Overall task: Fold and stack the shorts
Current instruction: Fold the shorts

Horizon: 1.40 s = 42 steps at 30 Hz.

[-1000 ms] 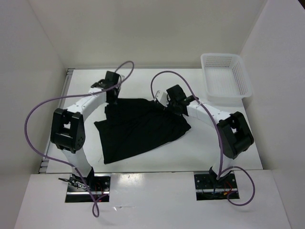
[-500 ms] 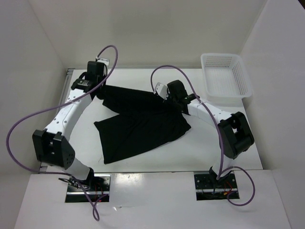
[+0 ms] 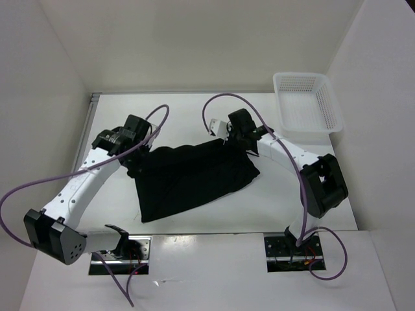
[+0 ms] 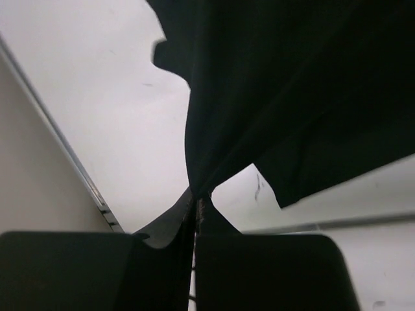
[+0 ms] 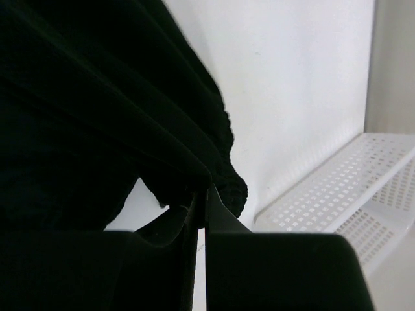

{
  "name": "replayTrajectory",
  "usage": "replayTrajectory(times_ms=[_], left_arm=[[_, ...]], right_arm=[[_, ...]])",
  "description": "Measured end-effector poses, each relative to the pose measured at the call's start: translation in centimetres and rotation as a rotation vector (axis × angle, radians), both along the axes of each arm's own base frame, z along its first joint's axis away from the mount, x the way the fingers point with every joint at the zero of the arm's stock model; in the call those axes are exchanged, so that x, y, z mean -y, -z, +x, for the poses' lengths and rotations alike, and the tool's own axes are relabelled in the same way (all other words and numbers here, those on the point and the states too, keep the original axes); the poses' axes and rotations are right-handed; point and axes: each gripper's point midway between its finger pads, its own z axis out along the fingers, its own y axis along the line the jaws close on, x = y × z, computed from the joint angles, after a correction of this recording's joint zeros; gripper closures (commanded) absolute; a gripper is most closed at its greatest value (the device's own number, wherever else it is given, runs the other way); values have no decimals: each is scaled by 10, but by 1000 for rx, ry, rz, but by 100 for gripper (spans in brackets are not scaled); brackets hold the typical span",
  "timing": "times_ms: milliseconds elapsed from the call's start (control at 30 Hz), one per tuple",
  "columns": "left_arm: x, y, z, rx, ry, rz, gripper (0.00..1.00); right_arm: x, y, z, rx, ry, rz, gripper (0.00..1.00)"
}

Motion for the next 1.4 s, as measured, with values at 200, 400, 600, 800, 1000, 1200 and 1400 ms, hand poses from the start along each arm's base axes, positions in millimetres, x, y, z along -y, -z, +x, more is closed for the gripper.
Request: replayTrajectory(times_ms=[200, 400, 600, 800, 1000, 1200, 1400], left_arm=[[13, 34, -49, -206, 93, -19, 100], [27, 51, -76, -317, 181, -16, 100], [42, 69, -100, -450, 251, -31, 99], [49, 74, -105, -493, 263, -60, 96], [47, 79, -111, -556, 262, -34, 55], [45, 80, -114, -578, 256, -25, 52], [30, 87, -80, -474, 133, -55, 53]], right_arm=[[6, 10, -25, -105, -103, -74, 100], [17, 18, -52, -202, -182, -137, 100], [30, 40, -80, -295, -232, -200, 100], [46, 78, -120, -405, -298, -309, 99], [48, 81, -126, -404, -324, -368, 58], [52, 78, -124, -390, -311, -397, 22], [36, 47, -120, -349, -302, -292, 22]])
